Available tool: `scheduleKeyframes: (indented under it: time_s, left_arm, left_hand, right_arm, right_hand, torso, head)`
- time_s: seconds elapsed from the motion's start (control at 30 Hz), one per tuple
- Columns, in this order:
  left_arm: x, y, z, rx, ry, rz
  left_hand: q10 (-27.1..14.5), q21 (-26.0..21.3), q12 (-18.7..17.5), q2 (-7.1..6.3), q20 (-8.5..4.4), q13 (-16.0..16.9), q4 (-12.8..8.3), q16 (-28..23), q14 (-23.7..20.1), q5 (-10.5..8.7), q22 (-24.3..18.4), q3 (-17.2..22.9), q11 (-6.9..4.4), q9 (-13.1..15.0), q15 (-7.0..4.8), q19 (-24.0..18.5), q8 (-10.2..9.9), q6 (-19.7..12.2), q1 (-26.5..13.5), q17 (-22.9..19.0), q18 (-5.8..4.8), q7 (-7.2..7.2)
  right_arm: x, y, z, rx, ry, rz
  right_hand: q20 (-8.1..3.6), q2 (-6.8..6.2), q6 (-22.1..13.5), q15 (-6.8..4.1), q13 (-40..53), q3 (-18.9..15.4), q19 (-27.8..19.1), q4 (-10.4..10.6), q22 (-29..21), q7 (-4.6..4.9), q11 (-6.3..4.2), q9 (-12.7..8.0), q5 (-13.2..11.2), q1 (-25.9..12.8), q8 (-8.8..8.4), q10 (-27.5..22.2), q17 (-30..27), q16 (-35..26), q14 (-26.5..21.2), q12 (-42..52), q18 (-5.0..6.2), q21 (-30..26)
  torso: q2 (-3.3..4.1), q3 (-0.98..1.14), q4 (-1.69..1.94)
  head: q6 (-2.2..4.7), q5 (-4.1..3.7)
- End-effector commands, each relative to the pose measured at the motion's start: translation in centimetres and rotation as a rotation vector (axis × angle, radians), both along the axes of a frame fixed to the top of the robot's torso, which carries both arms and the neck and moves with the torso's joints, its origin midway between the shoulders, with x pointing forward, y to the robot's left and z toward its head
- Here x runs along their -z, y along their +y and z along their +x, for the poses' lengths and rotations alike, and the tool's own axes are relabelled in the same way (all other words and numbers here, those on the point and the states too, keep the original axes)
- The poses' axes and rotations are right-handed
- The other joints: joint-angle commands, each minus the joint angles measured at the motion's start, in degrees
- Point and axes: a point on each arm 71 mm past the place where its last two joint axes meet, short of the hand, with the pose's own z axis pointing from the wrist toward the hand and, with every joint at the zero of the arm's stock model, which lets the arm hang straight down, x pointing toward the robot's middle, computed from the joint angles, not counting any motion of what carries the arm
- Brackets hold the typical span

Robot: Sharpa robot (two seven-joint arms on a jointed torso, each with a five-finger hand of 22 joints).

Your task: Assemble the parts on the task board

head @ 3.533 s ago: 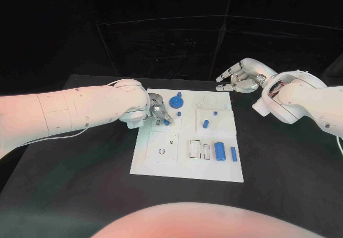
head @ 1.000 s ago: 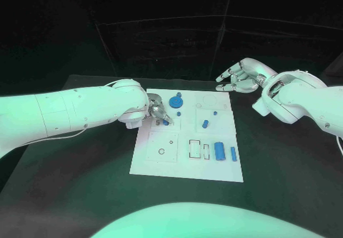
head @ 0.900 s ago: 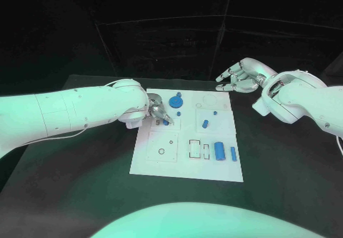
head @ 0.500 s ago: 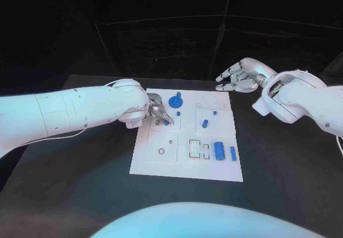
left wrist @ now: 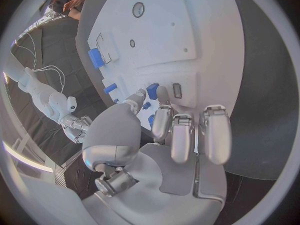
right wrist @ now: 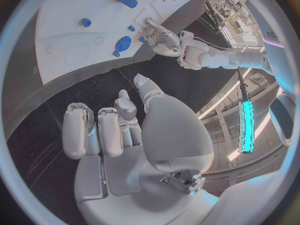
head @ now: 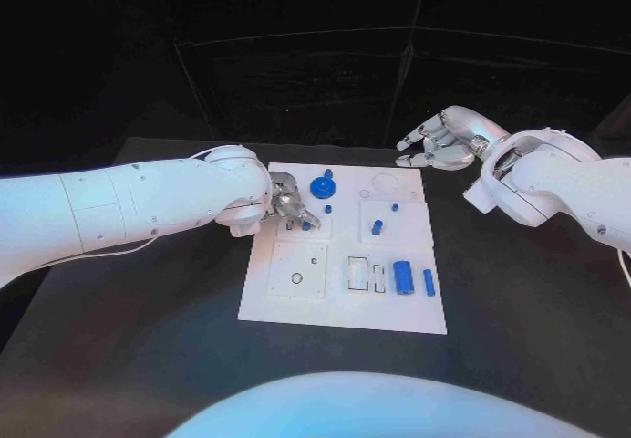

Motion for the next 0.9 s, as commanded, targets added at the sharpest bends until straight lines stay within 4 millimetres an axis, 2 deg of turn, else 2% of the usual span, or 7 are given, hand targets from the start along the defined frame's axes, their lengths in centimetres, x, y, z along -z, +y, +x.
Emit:
scheduleKeyframes:
  time_s: [0.03,0.1,0.23,0.37,0.6,0.77,0.9]
  left_arm:
    - [-0.8,0.2,0.1,-0.013,-0.03,-0.003]
    - [-1.2,0.4,0.2,-0.016,-0.038,-0.007]
    - [-3.0,0.9,0.5,-0.026,-0.062,-0.028]
    - [-4.9,1.4,0.9,-0.019,-0.066,-0.032]
    - [-6.7,2.5,2.4,-0.001,-0.026,0.006]
    - [-7.1,3.3,4.4,-0.022,-0.014,0.045]
    - [-7.0,4.0,6.1,-0.055,-0.021,0.075]
  left_hand:
    - [-0.77,-0.19,-0.68,-0.9,-0.28,-0.78,1.21,0.18,5.9,-0.71,1.89,-2.71,-0.03,0.01,-0.46,0.98,-0.29,-0.36,-1.36,15.09,-0.74,0.11]
    - [-1.07,-0.35,-0.99,-1.52,-0.38,-1.19,1.97,0.18,5.9,-0.81,1.64,-4.46,-0.06,0.09,-0.51,0.88,-0.31,-0.68,-1.76,15.09,-0.68,0.12]
    - [-2.56,-1.35,-2.5,-2.08,-0.46,-3.2,3.53,0.18,5.9,-0.82,0.05,-7.81,0.2,-0.01,-0.39,0.23,-1.06,-2.52,-1.24,15.09,-0.37,0.54]
    - [-5.25,-3.5,-5.15,-0.63,0.28,-6.72,2.74,0.18,5.9,-0.86,-3.25,-8.92,1.31,-1.23,0.51,-1.2,-3.14,-4.87,3.65,15.09,0.24,1.79]
    - [-7.67,-5.12,-7.63,2.04,1.77,-10.13,1.86,0.18,5.9,-0.68,-5.44,-9.11,3.19,-5.05,2.12,-2.05,-7.88,-7.64,8.53,15.09,0.64,3.93]
    - [-7.61,-5.18,-7.53,3.39,2.19,-10.17,2.17,0.18,5.9,-0.7,-5.39,-9.3,3.51,-6.37,2.43,-1.95,-8.98,-7.31,9.26,15.09,0.67,4.25]
    - [-7.34,-5.04,-7.22,3.88,2.37,-9.92,2.83,0.18,5.9,-0.71,-5.09,-10.0,3.58,-7.11,2.52,-1.77,-9.39,-6.71,8.99,15.09,0.63,4.29]
  right_arm:
    - [-0.1,0.1,0.0,-0.007,-0.002,0.003]
    - [-0.1,0.1,0.0,-0.006,-0.002,0.002]
    - [-0.1,-0.1,0.2,-0.001,-0.002,0.003]
    - [-0.1,-0.1,0.2,0.001,-0.001,0.004]
    - [-0.1,-0.2,0.3,0.003,-0.001,0.004]
    - [-0.1,-0.1,0.3,0.003,-0.004,0.006]
    - [-0.1,-0.1,0.3,0.003,-0.005,0.007]
  right_hand:
    - [0.15,-0.03,0.45,-0.53,-0.15,-0.34,-0.45,0.07,-0.15,-0.11,0.05,-0.07,-0.06,-0.63,0.37,-0.34,-0.1,-0.21,2.29,-0.35,0.51,-0.25]
    - [0.15,-0.03,0.45,-0.53,-0.16,-0.34,-0.46,0.07,-0.16,-0.11,0.05,-0.07,-0.06,-0.63,0.37,-0.34,-0.11,-0.22,2.29,-0.36,0.51,-0.26]
    - [0.14,-0.04,0.44,-0.53,-0.24,-0.35,-0.53,0.08,-0.27,-0.11,0.05,-0.07,-0.06,-0.65,0.37,-0.39,-0.2,-0.27,2.27,-0.43,0.53,-0.3]
    - [0.14,-0.04,0.44,-0.53,-0.24,-0.35,-0.53,0.08,-0.27,-0.11,0.05,-0.07,-0.06,-0.65,0.37,-0.39,-0.2,-0.27,2.27,-0.43,0.53,-0.3]
    - [0.14,-0.04,0.44,-0.53,-0.24,-0.35,-0.53,0.08,-0.27,-0.11,0.05,-0.07,-0.06,-0.65,0.37,-0.39,-0.2,-0.27,2.27,-0.43,0.53,-0.3]
    - [0.14,-0.05,0.43,-0.53,-0.47,-0.38,-0.6,0.11,-0.38,-0.11,0.04,-0.08,-0.04,-0.7,0.36,-0.52,-0.24,-0.3,2.26,-0.64,0.56,-0.35]
    - [0.14,0.02,0.4,-0.54,-0.68,-0.33,-0.64,0.12,-0.44,-0.11,0.03,-0.08,0.06,-0.69,0.35,-0.63,-0.22,-0.3,2.27,-0.85,0.57,-0.38]
  torso:
    - [-0.02,-0.04,0.02]
    - [-0.02,-0.02,0.02]
    - [-0.04,0.04,0.04]
    - [-0.02,0.03,0.03]
    - [-0.01,0.04,0.07]
    - [0.12,0.01,-0.17]
    - [0.16,-0.11,-0.12]
  head:
    - [0.21,0.0]
    - [0.27,-0.01]
    - [0.92,-0.19]
    - [1.09,-0.22]
    - [1.56,-0.18]
    - [1.92,0.04]
    - [2.32,0.09]
